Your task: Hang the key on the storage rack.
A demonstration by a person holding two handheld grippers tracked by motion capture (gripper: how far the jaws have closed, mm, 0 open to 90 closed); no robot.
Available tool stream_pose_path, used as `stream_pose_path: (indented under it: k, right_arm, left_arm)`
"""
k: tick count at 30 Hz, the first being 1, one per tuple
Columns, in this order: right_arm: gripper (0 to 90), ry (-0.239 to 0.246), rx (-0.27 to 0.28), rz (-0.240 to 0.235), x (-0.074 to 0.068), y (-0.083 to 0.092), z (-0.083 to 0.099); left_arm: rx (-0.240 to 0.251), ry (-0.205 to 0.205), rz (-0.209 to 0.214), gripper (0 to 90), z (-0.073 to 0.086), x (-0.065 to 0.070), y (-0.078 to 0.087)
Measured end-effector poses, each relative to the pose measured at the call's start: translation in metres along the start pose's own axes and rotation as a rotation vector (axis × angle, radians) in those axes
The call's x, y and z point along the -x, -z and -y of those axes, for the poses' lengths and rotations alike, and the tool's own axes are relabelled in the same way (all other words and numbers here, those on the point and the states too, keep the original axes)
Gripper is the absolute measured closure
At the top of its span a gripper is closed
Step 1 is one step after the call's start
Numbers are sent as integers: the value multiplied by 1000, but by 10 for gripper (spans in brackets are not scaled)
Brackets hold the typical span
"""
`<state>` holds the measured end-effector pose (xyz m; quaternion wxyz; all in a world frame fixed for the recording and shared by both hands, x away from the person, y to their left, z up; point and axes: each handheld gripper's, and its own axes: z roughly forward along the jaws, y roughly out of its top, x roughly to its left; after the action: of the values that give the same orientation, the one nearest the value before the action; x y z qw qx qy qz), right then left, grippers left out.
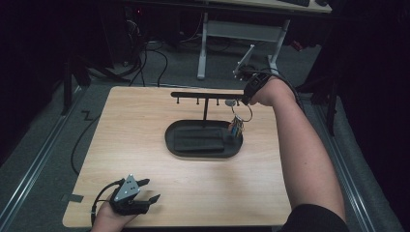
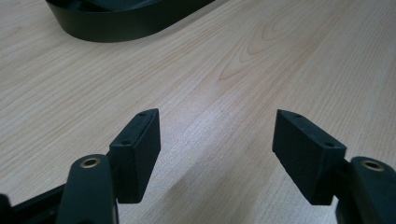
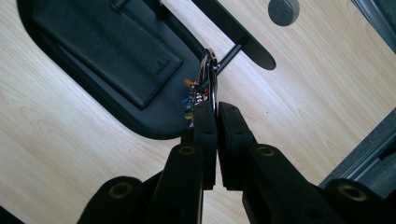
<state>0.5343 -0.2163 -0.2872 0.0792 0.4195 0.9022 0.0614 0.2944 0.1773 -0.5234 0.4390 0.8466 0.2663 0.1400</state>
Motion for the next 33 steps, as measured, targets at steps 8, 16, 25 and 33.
stream_pose_path:
  k: [8, 16, 25, 33]
  right_arm:
    - [876, -12, 32, -9, 8, -6, 0]
    - [875, -27, 44, -20, 10, -14, -4]
    - [853, -26, 83, -1, 2, -21, -5]
    - [574, -50, 148, 87, -10, -11, 12]
  left_arm:
    - [4, -6, -5, 328, 0, 2, -1]
    - [1, -10, 0, 330, 0, 2, -1]
    - [1, -16, -7, 329, -1, 4, -1]
    - [-11, -28, 4, 329, -1, 5, -3]
